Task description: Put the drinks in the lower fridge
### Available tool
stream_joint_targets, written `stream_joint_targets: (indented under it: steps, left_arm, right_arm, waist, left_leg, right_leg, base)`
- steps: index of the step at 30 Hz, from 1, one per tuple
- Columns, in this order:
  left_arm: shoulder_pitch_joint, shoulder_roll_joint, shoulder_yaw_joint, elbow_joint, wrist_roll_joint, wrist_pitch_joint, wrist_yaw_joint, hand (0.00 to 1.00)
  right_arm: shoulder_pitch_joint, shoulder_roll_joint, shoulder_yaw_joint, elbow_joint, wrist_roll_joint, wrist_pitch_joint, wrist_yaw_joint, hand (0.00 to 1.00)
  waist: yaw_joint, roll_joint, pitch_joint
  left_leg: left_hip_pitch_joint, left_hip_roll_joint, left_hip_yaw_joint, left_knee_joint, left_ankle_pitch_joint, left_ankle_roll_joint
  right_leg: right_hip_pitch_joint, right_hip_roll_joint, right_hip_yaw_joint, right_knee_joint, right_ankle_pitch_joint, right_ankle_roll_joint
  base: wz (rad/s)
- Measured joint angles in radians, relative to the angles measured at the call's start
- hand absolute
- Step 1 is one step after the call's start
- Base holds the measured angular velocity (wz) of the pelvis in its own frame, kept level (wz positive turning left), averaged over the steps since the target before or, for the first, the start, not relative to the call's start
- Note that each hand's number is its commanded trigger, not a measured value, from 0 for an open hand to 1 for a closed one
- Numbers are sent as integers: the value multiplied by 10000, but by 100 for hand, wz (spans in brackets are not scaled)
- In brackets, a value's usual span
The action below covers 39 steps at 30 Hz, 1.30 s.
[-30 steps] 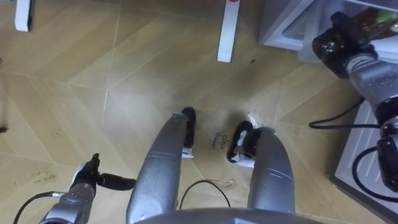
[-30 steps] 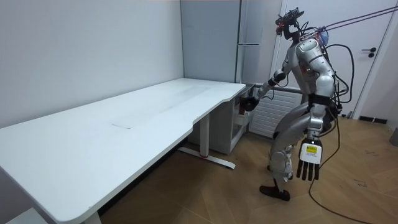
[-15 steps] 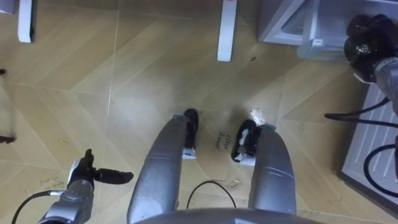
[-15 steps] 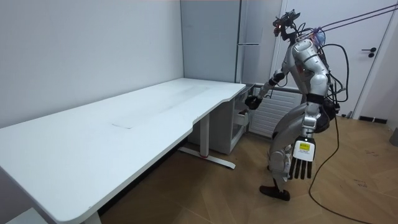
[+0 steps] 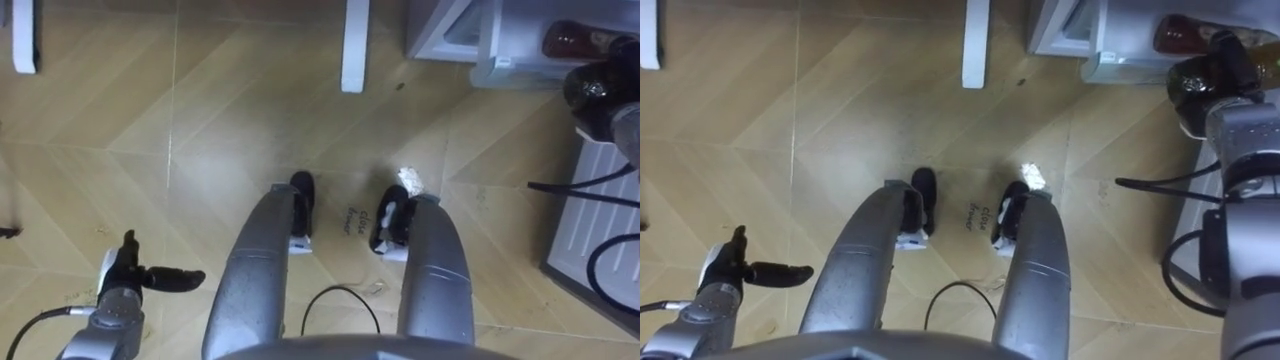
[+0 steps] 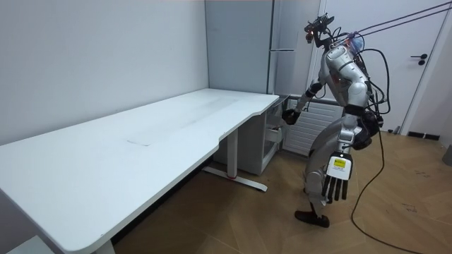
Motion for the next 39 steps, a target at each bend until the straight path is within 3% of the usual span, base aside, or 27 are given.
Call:
stream_joint_targets:
  steps: [14, 21, 22, 23, 24, 33, 39]
  left_arm:
    - [3, 36, 9, 205, -11, -262, -287, 0]
    - [187, 35, -1, 273, 4, -156, -525, 0]
    - [187, 35, -1, 261, 5, -141, -541, 0]
    - [185, 34, -2, 256, 4, -128, -598, 0]
    - [185, 35, -3, 261, 5, -100, -670, 0]
    - [187, 36, 3, 455, 19, -41, -1155, 0]
    - [279, 36, 2, 448, 20, 12, -1366, 0]
  right_arm:
    - [-334, -1, 14, -83, -297, -6, -31, 100]
    - [-686, -1, 170, -84, -1056, -8, -46, 100]
    - [-746, -1, 236, -84, -1128, -8, -54, 76]
    - [-854, 0, 383, -84, -1186, -6, -71, 4]
    - [-921, 1, 450, -84, -1200, 12, -128, 0]
    - [-1098, 2, 434, -84, -1328, 35, -662, 0]
    - [-1098, 1, 426, -153, -1282, -31, -1023, 0]
  waist:
    - [18, -29, 16]
    - [52, -71, 41]
    - [51, -75, 43]
    - [55, -77, 45]
    - [78, -84, 49]
    - [488, -233, 139]
    - [587, -238, 142]
  left_leg:
    - [166, 49, -2, -96, 3, -2]
    - [793, 75, -21, -455, 15, -23]
    - [793, 91, -24, -454, 14, -24]
    - [797, 136, -25, -454, 15, -27]
    - [829, 159, -31, -458, 15, -30]
    - [948, 177, -33, -452, 8, -35]
    - [934, 193, -37, -400, 8, -33]
  right_leg:
    - [200, 58, -22, -136, 33, 9]
    - [842, 115, -93, -513, 36, 25]
    - [851, 130, -105, -531, 38, 21]
    - [888, 150, -160, -581, 52, -2]
    - [939, 153, -206, -620, 64, -17]
    - [1109, 146, -269, -661, 57, -8]
    - [1118, 161, -277, -628, 60, -7]
  base:
    - [0]
    - [0]
    - [0]
    - [0]
    - [0]
    - [0]
    - [0]
